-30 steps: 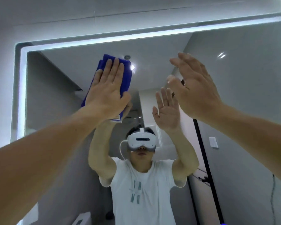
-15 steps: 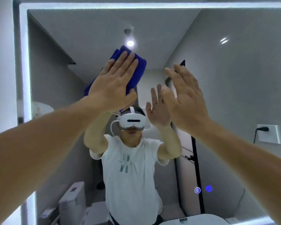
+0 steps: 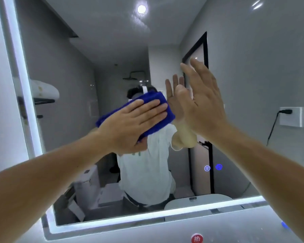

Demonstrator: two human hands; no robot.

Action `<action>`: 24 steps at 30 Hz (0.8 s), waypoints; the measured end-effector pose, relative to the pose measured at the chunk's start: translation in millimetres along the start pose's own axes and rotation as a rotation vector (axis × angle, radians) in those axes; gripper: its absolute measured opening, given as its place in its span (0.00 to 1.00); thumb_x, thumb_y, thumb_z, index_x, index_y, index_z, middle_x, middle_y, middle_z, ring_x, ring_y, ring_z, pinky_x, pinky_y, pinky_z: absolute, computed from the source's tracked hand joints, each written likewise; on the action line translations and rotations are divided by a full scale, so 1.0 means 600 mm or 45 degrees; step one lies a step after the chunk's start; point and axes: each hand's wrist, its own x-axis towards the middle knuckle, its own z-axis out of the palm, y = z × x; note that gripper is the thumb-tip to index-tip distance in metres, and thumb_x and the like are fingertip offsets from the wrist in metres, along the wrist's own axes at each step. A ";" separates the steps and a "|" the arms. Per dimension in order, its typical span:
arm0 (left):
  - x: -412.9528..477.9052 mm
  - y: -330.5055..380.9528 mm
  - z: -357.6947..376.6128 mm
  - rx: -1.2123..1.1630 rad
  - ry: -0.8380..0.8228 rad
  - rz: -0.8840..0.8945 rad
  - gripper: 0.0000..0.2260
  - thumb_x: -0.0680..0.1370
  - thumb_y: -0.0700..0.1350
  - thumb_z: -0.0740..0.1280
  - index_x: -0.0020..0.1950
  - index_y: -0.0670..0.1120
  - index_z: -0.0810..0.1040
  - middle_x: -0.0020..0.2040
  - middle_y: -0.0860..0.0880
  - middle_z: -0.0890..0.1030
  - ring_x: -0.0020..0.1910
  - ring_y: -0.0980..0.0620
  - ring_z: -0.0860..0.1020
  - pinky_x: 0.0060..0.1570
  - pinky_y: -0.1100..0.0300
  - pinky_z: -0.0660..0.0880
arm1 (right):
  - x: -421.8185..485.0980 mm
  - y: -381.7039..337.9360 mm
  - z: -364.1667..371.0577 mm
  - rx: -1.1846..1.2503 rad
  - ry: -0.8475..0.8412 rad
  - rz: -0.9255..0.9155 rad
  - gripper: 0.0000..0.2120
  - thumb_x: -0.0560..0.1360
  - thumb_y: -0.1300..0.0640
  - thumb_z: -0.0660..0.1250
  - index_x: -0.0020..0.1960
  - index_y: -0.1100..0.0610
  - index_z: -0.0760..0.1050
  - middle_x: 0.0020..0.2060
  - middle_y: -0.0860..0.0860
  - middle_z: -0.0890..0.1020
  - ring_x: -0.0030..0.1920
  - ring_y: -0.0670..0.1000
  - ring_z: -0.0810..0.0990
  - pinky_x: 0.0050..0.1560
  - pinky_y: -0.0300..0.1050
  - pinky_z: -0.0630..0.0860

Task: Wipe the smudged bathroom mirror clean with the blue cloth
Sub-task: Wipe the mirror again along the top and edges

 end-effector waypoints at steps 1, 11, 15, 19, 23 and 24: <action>0.012 -0.021 -0.008 0.000 0.026 -0.112 0.32 0.80 0.57 0.52 0.80 0.45 0.49 0.80 0.46 0.51 0.80 0.46 0.48 0.77 0.46 0.51 | -0.008 0.002 0.005 0.008 0.004 -0.006 0.26 0.78 0.47 0.51 0.75 0.52 0.63 0.77 0.49 0.59 0.77 0.47 0.53 0.73 0.41 0.48; -0.093 0.235 0.077 -0.186 0.086 -0.358 0.35 0.77 0.53 0.60 0.80 0.43 0.50 0.81 0.46 0.46 0.80 0.46 0.46 0.77 0.47 0.46 | -0.098 0.023 0.035 -0.042 -0.091 0.049 0.29 0.78 0.45 0.48 0.77 0.53 0.61 0.78 0.49 0.57 0.77 0.46 0.50 0.74 0.41 0.44; -0.163 0.279 0.090 -0.181 -0.054 -0.011 0.34 0.76 0.52 0.62 0.79 0.43 0.54 0.79 0.46 0.53 0.79 0.46 0.49 0.77 0.49 0.50 | -0.115 0.028 0.028 -0.044 -0.090 0.079 0.26 0.79 0.48 0.52 0.76 0.53 0.61 0.78 0.49 0.57 0.77 0.47 0.50 0.71 0.33 0.39; -0.110 0.178 0.062 -0.132 0.001 0.041 0.34 0.77 0.53 0.59 0.80 0.45 0.51 0.79 0.47 0.55 0.79 0.47 0.52 0.77 0.48 0.45 | -0.114 0.024 0.028 -0.050 -0.135 0.074 0.27 0.79 0.47 0.51 0.76 0.53 0.62 0.78 0.50 0.57 0.77 0.49 0.51 0.73 0.43 0.46; -0.027 0.080 0.041 -0.062 0.184 -0.489 0.35 0.78 0.55 0.56 0.80 0.46 0.45 0.81 0.45 0.52 0.80 0.46 0.47 0.77 0.45 0.47 | -0.105 0.019 0.034 -0.034 -0.097 0.072 0.26 0.79 0.49 0.52 0.75 0.56 0.63 0.77 0.52 0.58 0.77 0.50 0.53 0.76 0.51 0.52; -0.024 0.092 0.044 -0.086 0.212 -0.602 0.35 0.79 0.55 0.56 0.80 0.45 0.46 0.81 0.45 0.50 0.80 0.46 0.47 0.77 0.45 0.46 | -0.105 0.019 0.034 -0.033 -0.090 0.074 0.26 0.79 0.49 0.52 0.75 0.56 0.63 0.77 0.52 0.58 0.77 0.50 0.53 0.76 0.51 0.52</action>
